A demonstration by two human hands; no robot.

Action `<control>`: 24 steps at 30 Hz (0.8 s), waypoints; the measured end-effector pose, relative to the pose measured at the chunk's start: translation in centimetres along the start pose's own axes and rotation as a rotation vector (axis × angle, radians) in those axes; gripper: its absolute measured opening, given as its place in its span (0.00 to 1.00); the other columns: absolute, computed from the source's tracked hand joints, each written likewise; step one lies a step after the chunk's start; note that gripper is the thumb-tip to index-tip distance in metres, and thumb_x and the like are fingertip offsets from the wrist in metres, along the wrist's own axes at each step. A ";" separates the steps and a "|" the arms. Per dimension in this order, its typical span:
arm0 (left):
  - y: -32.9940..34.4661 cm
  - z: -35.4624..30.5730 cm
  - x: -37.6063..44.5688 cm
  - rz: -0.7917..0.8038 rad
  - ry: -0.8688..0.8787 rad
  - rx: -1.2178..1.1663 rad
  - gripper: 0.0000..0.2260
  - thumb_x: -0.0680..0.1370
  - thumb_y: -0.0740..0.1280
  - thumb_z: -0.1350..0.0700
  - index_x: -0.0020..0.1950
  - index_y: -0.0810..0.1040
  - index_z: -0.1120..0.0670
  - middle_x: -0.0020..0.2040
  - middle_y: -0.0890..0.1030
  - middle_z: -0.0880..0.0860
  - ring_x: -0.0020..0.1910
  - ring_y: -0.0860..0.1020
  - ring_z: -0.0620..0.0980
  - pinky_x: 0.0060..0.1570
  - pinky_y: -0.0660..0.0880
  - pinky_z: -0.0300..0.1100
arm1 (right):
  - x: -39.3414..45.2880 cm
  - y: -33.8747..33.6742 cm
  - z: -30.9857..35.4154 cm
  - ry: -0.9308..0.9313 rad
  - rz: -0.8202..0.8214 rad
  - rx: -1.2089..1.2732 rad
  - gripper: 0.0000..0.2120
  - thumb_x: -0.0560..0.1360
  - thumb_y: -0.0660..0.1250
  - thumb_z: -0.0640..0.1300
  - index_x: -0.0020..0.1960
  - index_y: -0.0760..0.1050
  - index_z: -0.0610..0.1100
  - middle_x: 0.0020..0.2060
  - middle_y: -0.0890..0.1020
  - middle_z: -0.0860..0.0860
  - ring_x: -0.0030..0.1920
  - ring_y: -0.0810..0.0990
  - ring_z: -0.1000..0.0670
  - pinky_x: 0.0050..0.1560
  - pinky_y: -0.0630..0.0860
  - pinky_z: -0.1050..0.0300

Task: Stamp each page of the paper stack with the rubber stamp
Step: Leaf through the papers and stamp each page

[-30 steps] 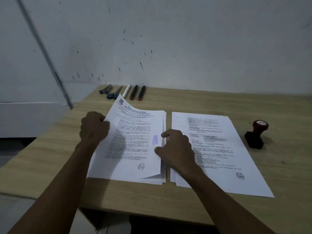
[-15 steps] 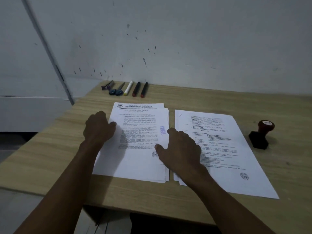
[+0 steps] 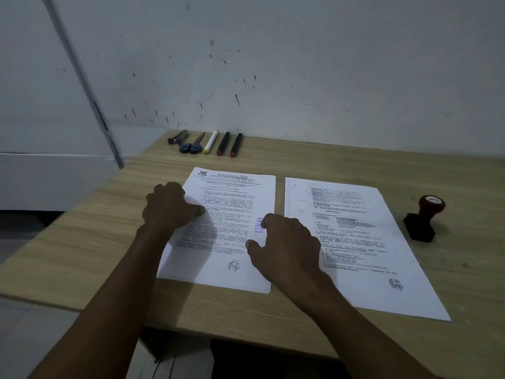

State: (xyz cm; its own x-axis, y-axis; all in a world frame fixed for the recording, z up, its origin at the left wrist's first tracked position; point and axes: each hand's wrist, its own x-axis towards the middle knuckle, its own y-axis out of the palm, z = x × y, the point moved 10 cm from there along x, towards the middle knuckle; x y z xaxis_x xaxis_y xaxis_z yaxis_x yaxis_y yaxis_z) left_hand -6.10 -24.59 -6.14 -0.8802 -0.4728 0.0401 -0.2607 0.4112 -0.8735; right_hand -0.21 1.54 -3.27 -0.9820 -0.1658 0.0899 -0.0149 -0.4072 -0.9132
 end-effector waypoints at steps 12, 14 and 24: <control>-0.1 -1.1 -1.7 -0.016 -0.077 0.042 0.33 0.70 0.73 0.40 0.68 0.70 0.57 0.68 0.68 0.61 0.68 0.65 0.64 0.64 0.65 0.58 | -0.1 -0.6 -1.3 -0.023 0.009 0.065 0.20 0.76 0.66 0.59 0.63 0.71 0.52 0.61 0.76 0.55 0.63 0.73 0.49 0.55 0.68 0.53; -0.7 -2.5 -2.5 -0.075 -0.059 0.053 0.31 0.72 0.71 0.41 0.68 0.70 0.56 0.68 0.66 0.62 0.68 0.63 0.64 0.65 0.62 0.58 | -0.1 -1.6 -2.2 -0.020 -0.037 0.106 0.21 0.75 0.67 0.60 0.64 0.72 0.53 0.59 0.77 0.55 0.62 0.74 0.50 0.57 0.71 0.52; 1.9 -16.7 -7.9 -0.213 0.452 -0.376 0.11 0.73 0.72 0.50 0.53 0.80 0.54 0.54 0.77 0.55 0.51 0.79 0.55 0.51 0.76 0.50 | -0.5 -8.4 -12.3 0.108 -0.384 0.246 0.15 0.72 0.72 0.51 0.57 0.76 0.50 0.47 0.81 0.54 0.49 0.80 0.49 0.47 0.77 0.53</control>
State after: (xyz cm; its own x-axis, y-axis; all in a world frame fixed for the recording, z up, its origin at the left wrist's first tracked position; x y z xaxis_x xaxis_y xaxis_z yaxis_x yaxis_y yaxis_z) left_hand -6.29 -7.06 -0.02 -0.8531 -0.2319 0.4673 -0.4980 0.6290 -0.5969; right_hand -1.93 16.11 -0.50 -0.9283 0.1276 0.3493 -0.3489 -0.6241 -0.6991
